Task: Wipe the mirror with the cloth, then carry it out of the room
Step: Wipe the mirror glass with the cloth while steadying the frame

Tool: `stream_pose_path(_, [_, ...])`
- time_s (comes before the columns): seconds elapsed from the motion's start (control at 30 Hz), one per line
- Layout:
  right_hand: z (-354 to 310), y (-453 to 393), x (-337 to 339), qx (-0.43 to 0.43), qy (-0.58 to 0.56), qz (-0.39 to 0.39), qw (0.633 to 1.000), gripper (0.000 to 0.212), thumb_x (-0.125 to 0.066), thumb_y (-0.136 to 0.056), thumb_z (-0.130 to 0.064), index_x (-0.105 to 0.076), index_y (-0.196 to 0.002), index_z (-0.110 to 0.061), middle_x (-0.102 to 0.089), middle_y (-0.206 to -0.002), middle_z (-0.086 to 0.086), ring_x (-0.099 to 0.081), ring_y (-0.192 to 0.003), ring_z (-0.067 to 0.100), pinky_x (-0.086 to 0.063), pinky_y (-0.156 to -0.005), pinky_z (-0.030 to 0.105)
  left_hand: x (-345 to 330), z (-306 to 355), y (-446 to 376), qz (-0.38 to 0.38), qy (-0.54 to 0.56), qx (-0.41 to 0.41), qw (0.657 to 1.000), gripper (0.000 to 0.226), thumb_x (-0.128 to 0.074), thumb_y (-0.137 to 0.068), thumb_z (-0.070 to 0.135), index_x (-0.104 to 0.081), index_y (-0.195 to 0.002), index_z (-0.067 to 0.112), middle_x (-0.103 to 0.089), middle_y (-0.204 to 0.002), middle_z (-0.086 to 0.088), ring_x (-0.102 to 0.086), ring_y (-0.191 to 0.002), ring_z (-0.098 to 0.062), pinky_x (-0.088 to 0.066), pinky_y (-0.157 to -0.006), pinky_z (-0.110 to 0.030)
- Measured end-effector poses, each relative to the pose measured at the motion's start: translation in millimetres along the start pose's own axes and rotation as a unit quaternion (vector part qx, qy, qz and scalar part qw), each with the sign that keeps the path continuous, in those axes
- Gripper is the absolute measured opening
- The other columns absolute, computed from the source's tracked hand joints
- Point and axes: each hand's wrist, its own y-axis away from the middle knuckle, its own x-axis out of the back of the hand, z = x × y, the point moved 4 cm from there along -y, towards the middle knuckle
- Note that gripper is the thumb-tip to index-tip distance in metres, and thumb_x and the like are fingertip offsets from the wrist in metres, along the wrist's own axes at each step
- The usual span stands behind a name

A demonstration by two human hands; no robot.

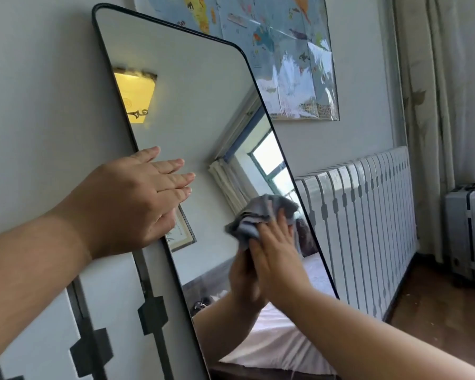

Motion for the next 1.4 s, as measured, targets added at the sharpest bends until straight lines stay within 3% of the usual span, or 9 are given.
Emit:
stream_pose_path(0.17, [-56, 26, -9, 0.235, 0.039, -0.075, 0.968, 0.057, -0.032, -0.116, -0.047, -0.024, -0.171, -0.041, -0.002, -0.183, -0.015, 0.010, -0.170, 0.020, 0.006, -0.137, 0.046, 3, 2, 0, -0.009, -0.008, 0.003, 1.000, 0.043, -0.051, -0.097, 0.024, -0.086, -0.118, 0.010, -0.081, -0.133, -0.010, -0.075, -0.129, -0.034, -0.056, -0.114, -0.062])
stream_pose_path(0.27, [-48, 14, -6, 0.189, 0.004, -0.069, 0.980, 0.057, -0.036, -0.116, -0.041, -0.017, -0.169, -0.047, -0.002, -0.182, -0.017, 0.010, -0.169, 0.014, 0.005, -0.137, 0.044, 3, 1, 0, -0.016, -0.006, 0.008, 1.000, 0.044, -0.051, -0.097, 0.024, -0.086, -0.119, 0.010, -0.080, -0.134, -0.011, -0.075, -0.129, -0.035, -0.056, -0.114, -0.062])
stream_pose_path(0.33, [-30, -3, -1, 0.078, -0.030, -0.048, 0.995, 0.058, -0.039, -0.117, -0.033, -0.015, -0.168, -0.048, 0.001, -0.182, -0.015, 0.013, -0.169, 0.013, 0.004, -0.137, 0.047, 3, 0, 1, -0.014, 0.000, 0.013, 1.000, 0.041, -0.054, -0.095, 0.021, -0.085, -0.120, 0.010, -0.080, -0.135, -0.011, -0.075, -0.130, -0.034, -0.055, -0.116, -0.062])
stream_pose_path(0.47, [0, -14, 8, -0.075, -0.070, -0.011, 0.995, 0.051, -0.036, -0.116, -0.035, -0.042, -0.166, -0.030, -0.015, -0.183, -0.002, 0.003, -0.170, 0.019, 0.000, -0.136, 0.047, 0, 1, 5, -0.008, 0.004, 0.018, 1.000, 0.036, -0.063, -0.092, 0.016, -0.085, -0.120, 0.009, -0.079, -0.136, -0.011, -0.073, -0.133, -0.033, -0.054, -0.118, -0.060])
stream_pose_path(0.77, [-16, 32, -3, -0.066, -0.061, -0.002, 0.996, 0.042, -0.041, -0.114, -0.028, -0.058, -0.152, -0.018, -0.025, -0.181, 0.004, -0.003, -0.171, 0.025, 0.001, -0.136, 0.044, 12, 12, 1, -0.029, -0.002, -0.015, 0.999, 0.037, -0.057, -0.101, 0.020, -0.082, -0.125, 0.008, -0.075, -0.143, -0.014, -0.070, -0.137, -0.034, -0.049, -0.121, -0.062])
stream_pose_path(0.97, [-21, 89, -12, 0.044, -0.025, -0.064, 0.997, 0.056, -0.033, -0.113, -0.045, -0.038, -0.167, -0.033, -0.010, -0.184, -0.005, 0.011, -0.170, 0.016, -0.002, -0.137, 0.053, -4, 72, 16, -0.068, 0.029, -0.146, 0.986, 0.047, -0.063, -0.102, 0.038, -0.074, -0.141, 0.013, -0.070, -0.151, -0.011, -0.067, -0.143, -0.029, -0.049, -0.124, -0.057])
stream_pose_path(1.1, [-22, 153, -26, 0.106, -0.018, -0.106, 0.988, 0.053, -0.031, -0.117, -0.049, -0.026, -0.170, -0.042, -0.004, -0.185, -0.008, 0.009, -0.170, 0.026, -0.007, -0.135, 0.061, -8, 66, 11, -0.074, 0.045, -0.095, 0.992, 0.048, -0.061, -0.102, 0.036, -0.074, -0.140, 0.009, -0.069, -0.151, -0.013, -0.066, -0.142, -0.033, -0.053, -0.120, -0.056])
stream_pose_path(1.27, [-14, 191, -34, 0.153, 0.007, -0.109, 0.982, 0.047, -0.035, -0.117, -0.041, -0.056, -0.153, -0.020, -0.016, -0.184, 0.003, -0.005, -0.170, 0.037, -0.015, -0.133, 0.065, -8, 71, 12, -0.095, 0.021, -0.098, 0.990, 0.049, -0.054, -0.102, 0.034, -0.074, -0.139, 0.008, -0.069, -0.151, -0.014, -0.065, -0.143, -0.033, -0.049, -0.124, -0.055])
stream_pose_path(1.4, [1, 157, -24, 0.086, -0.028, -0.100, 0.991, 0.054, -0.035, -0.117, -0.045, -0.030, -0.170, -0.036, -0.010, -0.184, -0.007, 0.002, -0.171, 0.024, -0.010, -0.135, 0.062, -6, 71, 10, -0.102, 0.026, -0.086, 0.991, 0.051, -0.050, -0.104, 0.034, -0.072, -0.141, 0.008, -0.067, -0.153, -0.013, -0.062, -0.147, -0.033, -0.047, -0.126, -0.056])
